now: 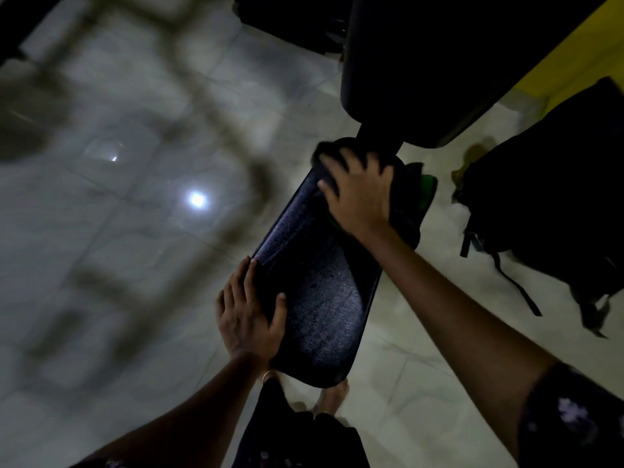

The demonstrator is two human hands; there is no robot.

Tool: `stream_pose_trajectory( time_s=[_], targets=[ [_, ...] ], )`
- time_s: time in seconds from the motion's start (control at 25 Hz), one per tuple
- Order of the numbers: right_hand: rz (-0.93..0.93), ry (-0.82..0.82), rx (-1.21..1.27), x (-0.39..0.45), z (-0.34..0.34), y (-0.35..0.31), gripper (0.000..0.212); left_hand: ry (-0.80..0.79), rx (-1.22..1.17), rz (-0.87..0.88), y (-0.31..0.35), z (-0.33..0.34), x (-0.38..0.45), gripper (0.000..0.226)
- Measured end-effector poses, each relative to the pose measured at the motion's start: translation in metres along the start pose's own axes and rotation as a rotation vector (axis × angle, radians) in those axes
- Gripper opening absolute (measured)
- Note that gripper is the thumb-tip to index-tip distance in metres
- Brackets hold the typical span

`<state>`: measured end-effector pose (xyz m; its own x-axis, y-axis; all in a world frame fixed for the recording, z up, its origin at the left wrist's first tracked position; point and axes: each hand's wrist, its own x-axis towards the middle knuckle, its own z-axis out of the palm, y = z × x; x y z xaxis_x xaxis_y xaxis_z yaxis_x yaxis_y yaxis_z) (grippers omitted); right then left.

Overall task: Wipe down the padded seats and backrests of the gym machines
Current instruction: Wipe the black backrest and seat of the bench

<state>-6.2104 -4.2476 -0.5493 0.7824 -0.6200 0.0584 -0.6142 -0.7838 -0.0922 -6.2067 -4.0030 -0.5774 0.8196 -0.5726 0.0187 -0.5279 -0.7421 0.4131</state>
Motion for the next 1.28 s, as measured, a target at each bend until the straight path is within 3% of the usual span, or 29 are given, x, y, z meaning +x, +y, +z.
stream_pose_trajectory(
  time_s=[0.12,0.16,0.24,0.32,0.4,0.52,0.64,0.72,0.84,1.04,1.12,1.28],
  targets=[
    [-0.43,-0.065,-0.026,-0.022,0.005,-0.015,0.047,0.007,0.004,-0.011,0.001,0.001,-0.001,0.067],
    [-0.488,-0.07,-0.028,-0.013,0.002,-0.007,0.048,0.012,0.002,-0.012,0.001,0.001,-0.001,0.067],
    [-0.333,-0.088,-0.033,0.015,-0.005,0.011,0.046,0.009,-0.005,-0.004,0.002,0.001,0.001,0.066],
    [-0.004,-0.083,0.002,0.036,-0.006,0.018,0.046,0.004,-0.005,-0.004,0.002,0.001,0.001,0.066],
    [0.096,-0.049,-0.004,0.029,-0.004,-0.004,0.045,0.006,0.001,-0.008,0.001,0.001,0.0,0.066],
    [-0.274,-0.052,-0.005,-0.018,0.007,-0.046,0.045,0.017,0.002,-0.011,-0.001,0.001,-0.001,0.065],
    [-0.589,-0.077,-0.038,-0.028,0.011,-0.023,0.049,0.019,-0.008,-0.016,0.0,0.001,0.0,0.066],
    [-0.484,-0.014,-0.058,0.001,0.009,0.012,0.05,0.009,-0.004,-0.012,0.001,0.002,0.0,0.066],
    [-0.126,-0.057,-0.008,0.031,0.002,0.039,0.051,0.006,-0.006,-0.012,0.001,0.001,0.0,0.066],
    [0.371,0.15,0.043,-0.036,0.011,-0.011,0.046,0.003,-0.002,-0.012,0.0,0.0,-0.001,0.066],
    [0.383,0.145,0.089,-0.086,0.011,-0.032,0.046,-0.002,0.002,-0.01,0.001,0.0,-0.002,0.067],
    [0.079,0.08,0.054,-0.121,0.01,-0.021,0.046,-0.001,-0.003,-0.011,0.0,0.001,0.0,0.067]
  ],
)
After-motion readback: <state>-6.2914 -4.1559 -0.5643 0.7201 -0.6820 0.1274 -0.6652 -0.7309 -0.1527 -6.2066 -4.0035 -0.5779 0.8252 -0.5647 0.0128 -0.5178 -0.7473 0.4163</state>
